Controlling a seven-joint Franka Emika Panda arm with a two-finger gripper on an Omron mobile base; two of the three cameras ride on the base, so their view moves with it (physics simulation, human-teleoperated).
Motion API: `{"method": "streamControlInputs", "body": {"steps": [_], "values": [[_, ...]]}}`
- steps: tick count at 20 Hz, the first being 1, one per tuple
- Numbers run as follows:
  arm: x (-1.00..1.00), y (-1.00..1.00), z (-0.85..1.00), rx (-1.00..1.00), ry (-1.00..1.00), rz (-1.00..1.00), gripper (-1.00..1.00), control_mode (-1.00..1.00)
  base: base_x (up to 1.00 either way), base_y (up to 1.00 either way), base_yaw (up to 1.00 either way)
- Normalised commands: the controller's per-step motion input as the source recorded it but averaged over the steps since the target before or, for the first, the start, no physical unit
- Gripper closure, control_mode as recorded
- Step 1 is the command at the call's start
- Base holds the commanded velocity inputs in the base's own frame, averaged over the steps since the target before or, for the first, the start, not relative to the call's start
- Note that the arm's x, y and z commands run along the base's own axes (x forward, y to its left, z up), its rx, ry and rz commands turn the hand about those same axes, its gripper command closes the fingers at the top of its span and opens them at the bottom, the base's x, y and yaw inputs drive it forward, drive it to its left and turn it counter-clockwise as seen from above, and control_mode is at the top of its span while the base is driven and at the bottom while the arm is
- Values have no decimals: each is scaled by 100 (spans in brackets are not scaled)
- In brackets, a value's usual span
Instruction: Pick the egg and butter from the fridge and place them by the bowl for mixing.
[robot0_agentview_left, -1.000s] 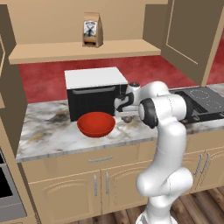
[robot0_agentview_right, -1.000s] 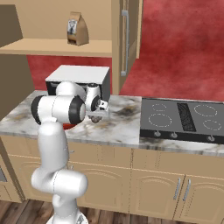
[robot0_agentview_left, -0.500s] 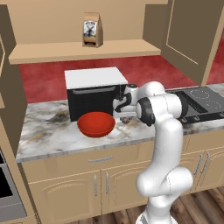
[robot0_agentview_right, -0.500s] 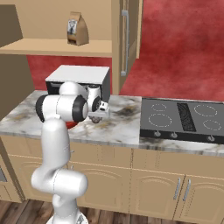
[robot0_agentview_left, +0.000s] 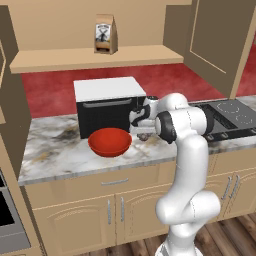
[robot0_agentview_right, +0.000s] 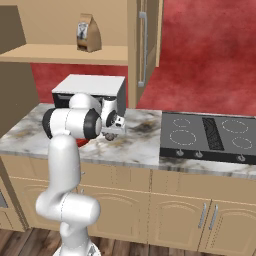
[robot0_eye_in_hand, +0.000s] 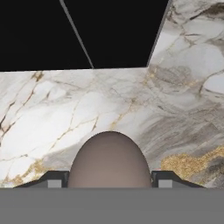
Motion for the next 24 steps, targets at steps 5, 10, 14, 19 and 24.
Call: {"method": "streamControlInputs", "body": {"steps": [5,10,14,19,24], "values": [[3,0,-7,0,0,0,-100,-100,0,0,0],[0,0,6,0,0,0,-100,-100,0,0,0],[0,0,22,0,0,-1,-100,-100,0,0,0],[-16,0,44,0,-1,-7,-100,-100,0,0,0],[-54,0,33,-1,-2,-7,-100,-100,0,0,0]]}}
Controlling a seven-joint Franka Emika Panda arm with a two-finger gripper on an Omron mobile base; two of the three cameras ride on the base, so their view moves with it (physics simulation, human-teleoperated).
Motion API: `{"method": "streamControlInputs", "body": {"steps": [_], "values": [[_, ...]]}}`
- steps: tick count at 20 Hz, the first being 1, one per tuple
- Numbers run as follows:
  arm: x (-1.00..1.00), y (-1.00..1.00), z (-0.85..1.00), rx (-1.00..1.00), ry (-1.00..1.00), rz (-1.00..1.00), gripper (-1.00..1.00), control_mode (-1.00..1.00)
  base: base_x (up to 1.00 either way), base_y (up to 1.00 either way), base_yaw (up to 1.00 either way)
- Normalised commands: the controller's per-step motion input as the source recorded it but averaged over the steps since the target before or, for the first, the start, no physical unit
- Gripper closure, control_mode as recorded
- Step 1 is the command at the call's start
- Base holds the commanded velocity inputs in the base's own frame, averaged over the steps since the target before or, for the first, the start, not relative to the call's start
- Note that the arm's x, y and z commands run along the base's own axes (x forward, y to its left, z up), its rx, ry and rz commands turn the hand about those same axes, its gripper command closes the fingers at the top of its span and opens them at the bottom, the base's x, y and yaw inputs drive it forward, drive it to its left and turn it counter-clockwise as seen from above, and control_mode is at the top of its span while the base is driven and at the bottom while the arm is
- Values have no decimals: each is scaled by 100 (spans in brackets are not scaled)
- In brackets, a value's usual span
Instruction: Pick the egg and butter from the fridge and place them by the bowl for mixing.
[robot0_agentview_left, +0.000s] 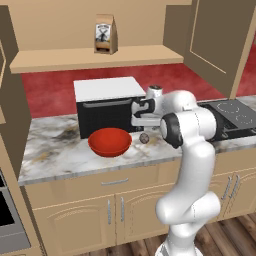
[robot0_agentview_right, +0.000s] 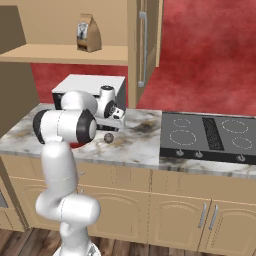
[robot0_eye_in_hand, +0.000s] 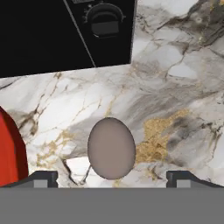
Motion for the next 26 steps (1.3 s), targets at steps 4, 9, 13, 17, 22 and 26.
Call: {"method": "streamControlInputs", "body": {"steps": [4,9,13,17,22,26], "values": [[-83,1,42,-7,0,-6,-100,-100,0,0,0],[-76,11,77,-6,0,-3,-100,-100,0,0,0],[-69,27,90,0,0,-3,-100,-100,0,0,0],[-87,10,68,0,1,-6,-100,-100,0,0,0],[-96,4,39,0,0,-6,-100,-100,0,0,0],[-87,0,52,-1,-2,0,-100,-100,0,0,0]]}}
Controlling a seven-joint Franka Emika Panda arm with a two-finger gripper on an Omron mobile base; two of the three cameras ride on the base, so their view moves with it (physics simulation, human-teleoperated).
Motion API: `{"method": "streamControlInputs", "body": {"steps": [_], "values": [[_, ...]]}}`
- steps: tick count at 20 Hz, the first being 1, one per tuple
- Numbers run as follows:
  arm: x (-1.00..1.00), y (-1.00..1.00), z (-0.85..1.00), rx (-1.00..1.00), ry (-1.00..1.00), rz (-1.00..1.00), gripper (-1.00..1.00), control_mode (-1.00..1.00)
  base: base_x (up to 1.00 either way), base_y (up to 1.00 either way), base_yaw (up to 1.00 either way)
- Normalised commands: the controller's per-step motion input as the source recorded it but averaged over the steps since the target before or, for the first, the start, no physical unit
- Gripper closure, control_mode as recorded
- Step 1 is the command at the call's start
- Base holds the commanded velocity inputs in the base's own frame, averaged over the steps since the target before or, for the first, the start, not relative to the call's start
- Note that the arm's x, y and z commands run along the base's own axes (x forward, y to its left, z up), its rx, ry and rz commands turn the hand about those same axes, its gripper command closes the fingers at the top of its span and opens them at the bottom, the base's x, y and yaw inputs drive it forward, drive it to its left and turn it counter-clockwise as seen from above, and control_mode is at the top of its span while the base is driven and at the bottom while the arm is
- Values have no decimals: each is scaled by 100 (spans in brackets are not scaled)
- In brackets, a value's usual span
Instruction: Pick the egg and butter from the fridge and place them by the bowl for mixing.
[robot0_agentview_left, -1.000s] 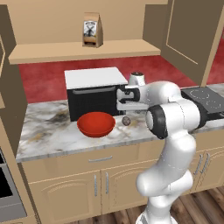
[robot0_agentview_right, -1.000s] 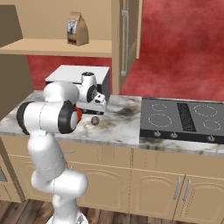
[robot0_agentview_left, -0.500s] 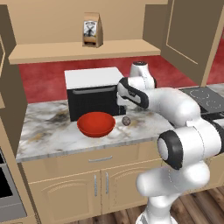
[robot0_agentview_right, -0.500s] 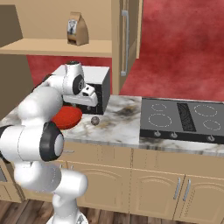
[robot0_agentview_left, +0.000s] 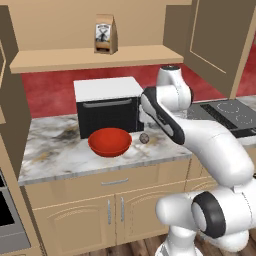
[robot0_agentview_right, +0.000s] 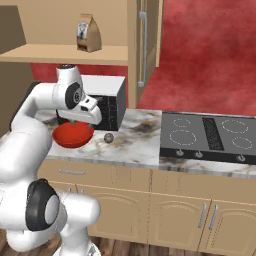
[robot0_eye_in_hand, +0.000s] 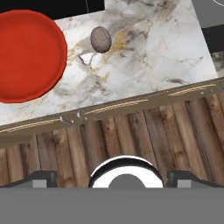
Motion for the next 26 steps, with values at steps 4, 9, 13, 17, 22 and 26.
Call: {"method": "streamControlInputs", "body": {"steps": [4,9,13,17,22,26], "values": [[-83,0,9,-9,-35,13,-100,-100,0,0,0],[-25,0,0,0,-5,1,-100,-100,0,0,0],[-3,0,2,0,6,0,-100,-100,0,0,0],[0,0,0,0,0,0,-100,-100,0,0,0],[0,0,0,0,0,0,-100,-100,0,0,0],[0,0,0,0,0,0,-100,100,-4,0,0]]}}
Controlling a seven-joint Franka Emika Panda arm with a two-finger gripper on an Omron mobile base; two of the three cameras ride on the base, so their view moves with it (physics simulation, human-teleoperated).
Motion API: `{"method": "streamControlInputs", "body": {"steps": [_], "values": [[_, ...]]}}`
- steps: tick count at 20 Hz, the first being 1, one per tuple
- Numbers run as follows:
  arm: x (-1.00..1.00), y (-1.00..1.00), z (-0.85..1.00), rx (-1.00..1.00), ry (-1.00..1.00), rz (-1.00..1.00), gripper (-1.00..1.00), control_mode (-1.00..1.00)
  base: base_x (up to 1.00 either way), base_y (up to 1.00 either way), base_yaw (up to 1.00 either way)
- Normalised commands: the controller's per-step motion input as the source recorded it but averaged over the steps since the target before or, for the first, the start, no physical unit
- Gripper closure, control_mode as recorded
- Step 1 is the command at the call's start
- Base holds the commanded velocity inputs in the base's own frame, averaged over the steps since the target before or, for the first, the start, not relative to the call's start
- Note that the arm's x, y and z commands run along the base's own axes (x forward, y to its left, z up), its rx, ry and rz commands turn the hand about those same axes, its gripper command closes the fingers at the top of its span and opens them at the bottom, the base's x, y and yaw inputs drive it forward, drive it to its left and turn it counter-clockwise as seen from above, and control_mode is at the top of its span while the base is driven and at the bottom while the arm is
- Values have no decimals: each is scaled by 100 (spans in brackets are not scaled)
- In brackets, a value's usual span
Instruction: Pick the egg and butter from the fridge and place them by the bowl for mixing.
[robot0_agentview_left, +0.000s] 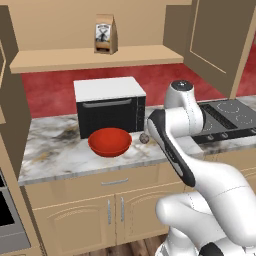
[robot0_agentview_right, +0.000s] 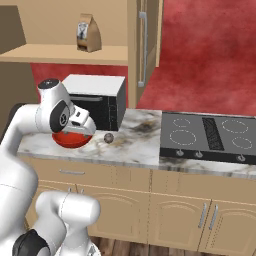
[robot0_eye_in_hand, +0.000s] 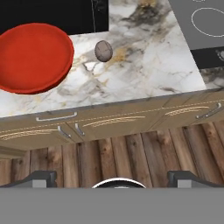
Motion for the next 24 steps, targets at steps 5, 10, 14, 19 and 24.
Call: {"method": "streamControlInputs", "body": {"steps": [5,10,14,19,24], "values": [[0,0,0,0,0,0,-100,100,-49,0,-18],[0,0,0,0,0,0,-100,100,-42,0,-24],[0,0,0,0,0,0,-100,100,-32,-21,-38],[0,0,0,0,0,0,-100,100,-21,-18,-52],[0,0,0,0,0,0,-100,100,0,-49,-80]]}}
